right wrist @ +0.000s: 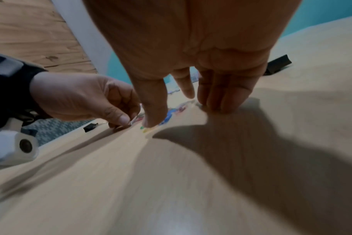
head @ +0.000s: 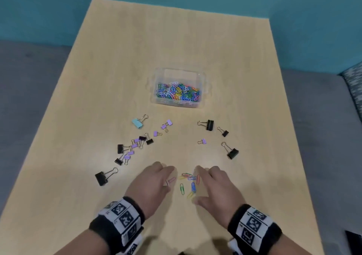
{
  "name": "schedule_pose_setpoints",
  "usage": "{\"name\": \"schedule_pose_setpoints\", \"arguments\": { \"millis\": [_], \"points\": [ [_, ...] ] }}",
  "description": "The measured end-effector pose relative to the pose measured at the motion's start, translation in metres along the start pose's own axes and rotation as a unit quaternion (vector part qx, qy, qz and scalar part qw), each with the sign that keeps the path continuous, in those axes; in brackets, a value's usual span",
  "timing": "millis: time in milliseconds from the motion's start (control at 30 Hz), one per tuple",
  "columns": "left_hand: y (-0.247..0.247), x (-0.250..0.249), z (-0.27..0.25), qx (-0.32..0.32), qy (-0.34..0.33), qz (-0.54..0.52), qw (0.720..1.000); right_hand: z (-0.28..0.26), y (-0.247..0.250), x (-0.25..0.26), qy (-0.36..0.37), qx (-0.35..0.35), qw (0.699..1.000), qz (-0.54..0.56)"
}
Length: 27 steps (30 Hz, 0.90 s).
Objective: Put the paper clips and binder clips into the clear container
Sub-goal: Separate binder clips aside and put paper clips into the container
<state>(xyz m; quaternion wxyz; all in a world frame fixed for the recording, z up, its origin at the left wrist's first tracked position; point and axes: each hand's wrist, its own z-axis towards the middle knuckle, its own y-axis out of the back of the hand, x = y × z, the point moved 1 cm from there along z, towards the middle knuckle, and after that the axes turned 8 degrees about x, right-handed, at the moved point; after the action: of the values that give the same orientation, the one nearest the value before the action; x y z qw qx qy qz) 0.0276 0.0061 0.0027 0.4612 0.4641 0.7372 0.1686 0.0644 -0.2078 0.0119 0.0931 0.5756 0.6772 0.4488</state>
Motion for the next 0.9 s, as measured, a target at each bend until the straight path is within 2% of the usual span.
{"name": "schedule_pose_setpoints", "arguments": {
  "millis": [267, 367, 433, 567, 700, 900],
  "points": [
    [-0.010, -0.018, 0.015, -0.035, -0.030, 0.046, 0.998, 0.020, -0.008, 0.000, 0.039, -0.075, 0.996, -0.022],
    [-0.010, -0.022, 0.012, -0.022, 0.000, -0.020, 1.000, 0.013, -0.007, -0.003, 0.027, -0.059, 0.997, 0.029],
    [-0.014, -0.023, 0.007, -0.018, -0.005, -0.052, 0.999, 0.005, -0.008, -0.004, 0.005, -0.064, 0.996, 0.064],
    [-0.023, -0.028, 0.009, 0.010, -0.028, 0.057, 0.998, 0.000, -0.020, 0.004, -0.025, -0.070, 0.995, 0.065],
    [-0.027, -0.029, 0.018, -0.029, -0.018, 0.053, 0.998, 0.010, -0.025, 0.017, -0.036, -0.096, 0.994, 0.041],
    [-0.030, -0.026, 0.018, -0.072, -0.014, 0.023, 0.997, 0.015, -0.022, 0.016, -0.008, -0.108, 0.994, 0.022]
  ]
}}
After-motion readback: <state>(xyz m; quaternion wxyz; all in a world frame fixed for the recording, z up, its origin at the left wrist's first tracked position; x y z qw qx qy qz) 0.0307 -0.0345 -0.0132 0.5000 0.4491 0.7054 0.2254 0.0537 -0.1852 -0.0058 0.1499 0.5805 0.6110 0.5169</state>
